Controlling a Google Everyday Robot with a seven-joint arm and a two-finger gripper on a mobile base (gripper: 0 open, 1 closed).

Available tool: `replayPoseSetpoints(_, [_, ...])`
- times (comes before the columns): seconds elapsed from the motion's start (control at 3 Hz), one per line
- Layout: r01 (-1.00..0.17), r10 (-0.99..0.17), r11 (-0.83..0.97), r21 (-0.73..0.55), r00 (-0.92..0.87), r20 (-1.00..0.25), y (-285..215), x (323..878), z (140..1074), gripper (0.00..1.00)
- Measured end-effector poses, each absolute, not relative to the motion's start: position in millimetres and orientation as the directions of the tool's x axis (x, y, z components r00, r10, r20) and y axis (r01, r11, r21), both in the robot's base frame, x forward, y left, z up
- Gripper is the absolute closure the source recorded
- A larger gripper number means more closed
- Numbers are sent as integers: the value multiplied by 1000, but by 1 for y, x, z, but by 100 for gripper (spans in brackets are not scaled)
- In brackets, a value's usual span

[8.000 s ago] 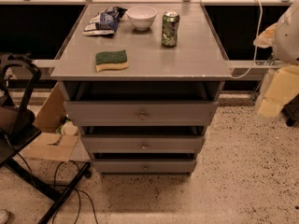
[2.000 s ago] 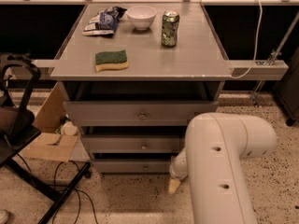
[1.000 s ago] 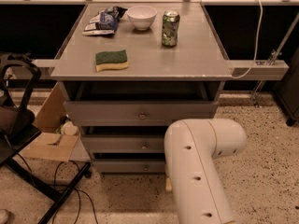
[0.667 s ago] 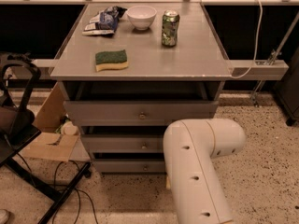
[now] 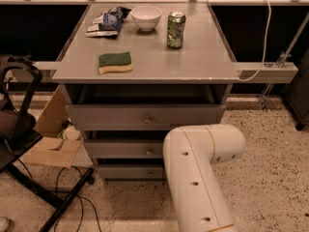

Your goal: Open bottom drawer

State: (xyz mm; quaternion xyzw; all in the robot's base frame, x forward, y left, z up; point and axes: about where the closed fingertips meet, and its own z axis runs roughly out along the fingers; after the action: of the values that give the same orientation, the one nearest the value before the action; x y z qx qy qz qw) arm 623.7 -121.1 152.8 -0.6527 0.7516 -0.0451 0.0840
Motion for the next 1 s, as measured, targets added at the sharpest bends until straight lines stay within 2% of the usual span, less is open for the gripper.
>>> replayPoseSetpoints(0.33, [-976,-986,164,-140,-160,-38,-128,609,144,49])
replayPoseSetpoints(0.67, [-976,-986,164,-140,-160,-38,-126,609,149,80])
replayPoseSetpoints(1.0, [-976,-986,164,-140,-160,-38,-126,609,152,100])
